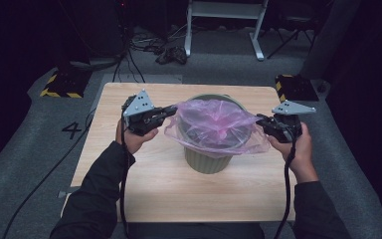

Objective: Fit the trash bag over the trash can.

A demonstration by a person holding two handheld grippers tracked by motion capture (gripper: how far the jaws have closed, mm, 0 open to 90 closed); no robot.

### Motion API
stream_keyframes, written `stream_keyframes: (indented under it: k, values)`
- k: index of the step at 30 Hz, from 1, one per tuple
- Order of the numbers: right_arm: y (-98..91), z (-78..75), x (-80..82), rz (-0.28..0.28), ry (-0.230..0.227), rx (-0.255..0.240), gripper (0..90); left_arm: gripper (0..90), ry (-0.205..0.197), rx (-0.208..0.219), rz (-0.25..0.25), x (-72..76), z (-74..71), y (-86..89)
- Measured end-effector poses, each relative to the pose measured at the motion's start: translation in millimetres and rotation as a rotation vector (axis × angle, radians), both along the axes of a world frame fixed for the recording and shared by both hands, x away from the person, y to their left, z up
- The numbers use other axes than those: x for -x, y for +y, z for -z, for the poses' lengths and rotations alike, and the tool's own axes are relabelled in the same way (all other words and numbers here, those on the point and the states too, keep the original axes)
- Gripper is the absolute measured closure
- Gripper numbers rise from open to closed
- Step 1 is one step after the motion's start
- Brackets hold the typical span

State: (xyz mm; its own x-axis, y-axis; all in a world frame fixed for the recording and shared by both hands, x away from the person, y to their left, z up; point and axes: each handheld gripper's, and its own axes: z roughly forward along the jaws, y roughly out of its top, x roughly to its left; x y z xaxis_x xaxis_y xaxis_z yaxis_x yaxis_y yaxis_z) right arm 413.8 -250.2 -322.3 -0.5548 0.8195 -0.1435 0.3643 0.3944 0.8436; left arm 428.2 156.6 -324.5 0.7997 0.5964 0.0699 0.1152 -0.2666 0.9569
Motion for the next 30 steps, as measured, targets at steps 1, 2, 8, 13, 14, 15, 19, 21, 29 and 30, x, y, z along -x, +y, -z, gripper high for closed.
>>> stream_keyframes:
  k: [1, 2, 8, 13, 14, 15, 19, 21, 29, 30]
  values:
    - [-1.7, 0.4, -1.4, 0.009, 0.003, -0.001, 83.9, 89.6, 0.007, -0.003, -0.010, -4.2, 0.8, 0.4]
    - [-2.6, 0.8, -2.2, 0.017, 0.002, 0.000, 83.9, 89.6, 0.019, -0.004, -0.021, -9.2, 2.1, 0.4]
    - [-7.8, 6.0, -15.6, 0.066, 0.014, 0.011, 84.4, 89.6, 0.071, -0.022, -0.081, -38.5, 12.3, 1.5]
    - [-10.5, 14.5, -29.2, 0.095, 0.031, 0.001, 85.9, 89.6, 0.148, 0.009, -0.105, -61.1, 30.0, 2.8]
    - [-10.5, 16.9, -32.4, 0.092, 0.039, -0.005, 86.5, 89.6, 0.166, 0.014, -0.111, -64.9, 34.4, 1.4]
    - [-10.0, 19.8, -35.9, 0.095, 0.043, -0.007, 87.1, 89.6, 0.182, 0.010, -0.110, -68.2, 39.0, -0.2]
    - [-7.4, 30.5, -46.4, 0.088, 0.063, -0.024, 89.6, 89.6, 0.225, 0.010, -0.097, -76.6, 50.8, -6.8]
    - [-7.1, 35.2, -50.4, 0.078, 0.075, -0.050, 90.0, 89.6, 0.245, 0.012, -0.091, -80.3, 56.0, -9.8]
    - [-1.8, 53.2, -55.8, 0.025, 0.110, -0.085, 90.0, 89.6, 0.312, -0.022, -0.020, -83.9, 76.8, -23.4]
    - [-2.3, 54.9, -56.2, 0.020, 0.122, -0.099, 90.0, 89.6, 0.317, -0.022, -0.014, -83.3, 78.4, -23.3]
